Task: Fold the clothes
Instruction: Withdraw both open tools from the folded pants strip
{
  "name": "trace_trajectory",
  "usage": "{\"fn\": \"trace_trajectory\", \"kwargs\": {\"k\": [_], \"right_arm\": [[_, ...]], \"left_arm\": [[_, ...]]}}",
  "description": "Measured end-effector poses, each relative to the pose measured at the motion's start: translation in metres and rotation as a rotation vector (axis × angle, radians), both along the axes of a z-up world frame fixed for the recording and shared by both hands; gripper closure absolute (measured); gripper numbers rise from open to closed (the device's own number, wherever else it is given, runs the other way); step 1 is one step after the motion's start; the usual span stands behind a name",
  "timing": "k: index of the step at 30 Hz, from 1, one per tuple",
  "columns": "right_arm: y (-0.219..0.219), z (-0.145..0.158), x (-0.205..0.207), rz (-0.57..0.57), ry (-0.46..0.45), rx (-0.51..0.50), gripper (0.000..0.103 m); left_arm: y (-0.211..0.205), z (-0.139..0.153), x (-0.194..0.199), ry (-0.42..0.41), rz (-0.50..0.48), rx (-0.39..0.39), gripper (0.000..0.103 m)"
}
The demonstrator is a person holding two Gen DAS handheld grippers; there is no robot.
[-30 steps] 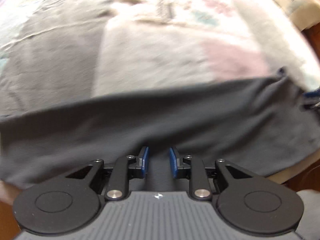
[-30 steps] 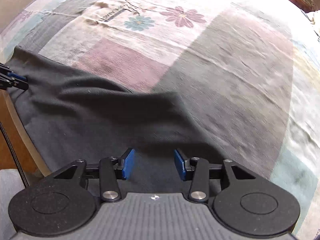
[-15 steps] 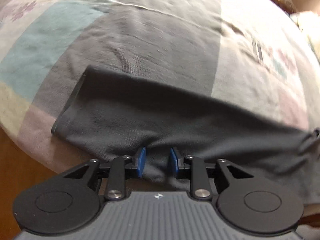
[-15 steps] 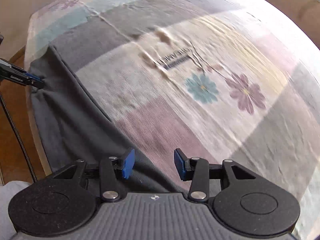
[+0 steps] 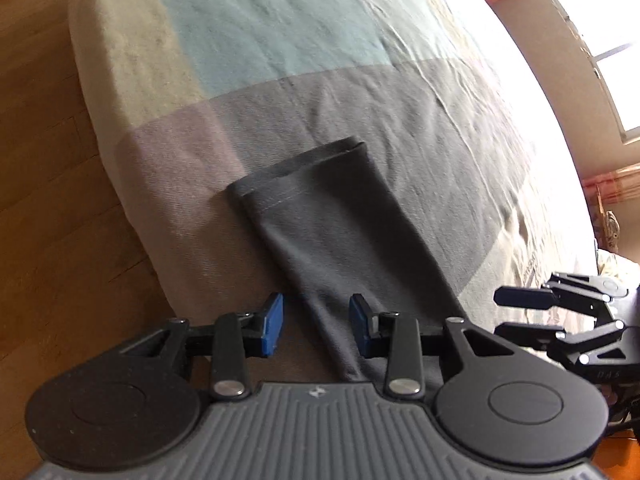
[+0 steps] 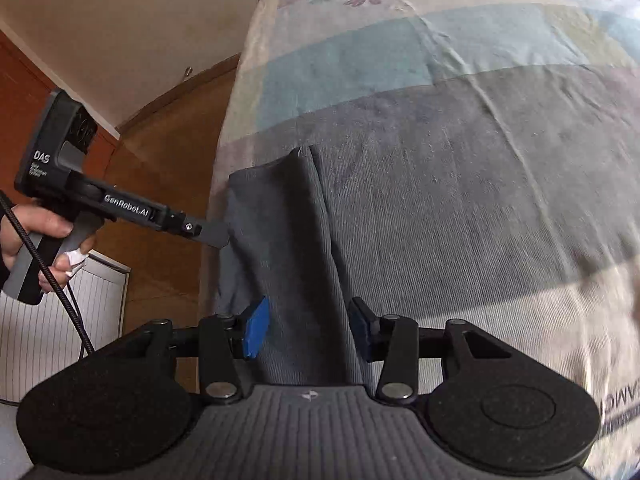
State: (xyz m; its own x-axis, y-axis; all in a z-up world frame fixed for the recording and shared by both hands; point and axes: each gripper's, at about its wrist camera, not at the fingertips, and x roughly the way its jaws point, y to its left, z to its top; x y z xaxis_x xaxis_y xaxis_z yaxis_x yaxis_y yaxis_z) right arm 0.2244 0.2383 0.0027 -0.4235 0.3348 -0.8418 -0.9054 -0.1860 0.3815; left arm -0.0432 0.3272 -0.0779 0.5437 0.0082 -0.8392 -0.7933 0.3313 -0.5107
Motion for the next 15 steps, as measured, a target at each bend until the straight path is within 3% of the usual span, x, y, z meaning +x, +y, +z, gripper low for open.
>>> {"fn": "trace_trajectory", "kwargs": {"k": [7,15], "right_arm": [[0.047,-0.027,-0.008,0.085,0.042,-0.069,0.054],[0.066,-0.04,-0.006,0.128,0.114,-0.13,0.054]], "left_arm": [[0.011,-0.009,-0.013,-0.106,0.047,-0.066,0.068],[0.01,-0.016,-0.017,-0.183,0.07,-0.117,0.068]]}}
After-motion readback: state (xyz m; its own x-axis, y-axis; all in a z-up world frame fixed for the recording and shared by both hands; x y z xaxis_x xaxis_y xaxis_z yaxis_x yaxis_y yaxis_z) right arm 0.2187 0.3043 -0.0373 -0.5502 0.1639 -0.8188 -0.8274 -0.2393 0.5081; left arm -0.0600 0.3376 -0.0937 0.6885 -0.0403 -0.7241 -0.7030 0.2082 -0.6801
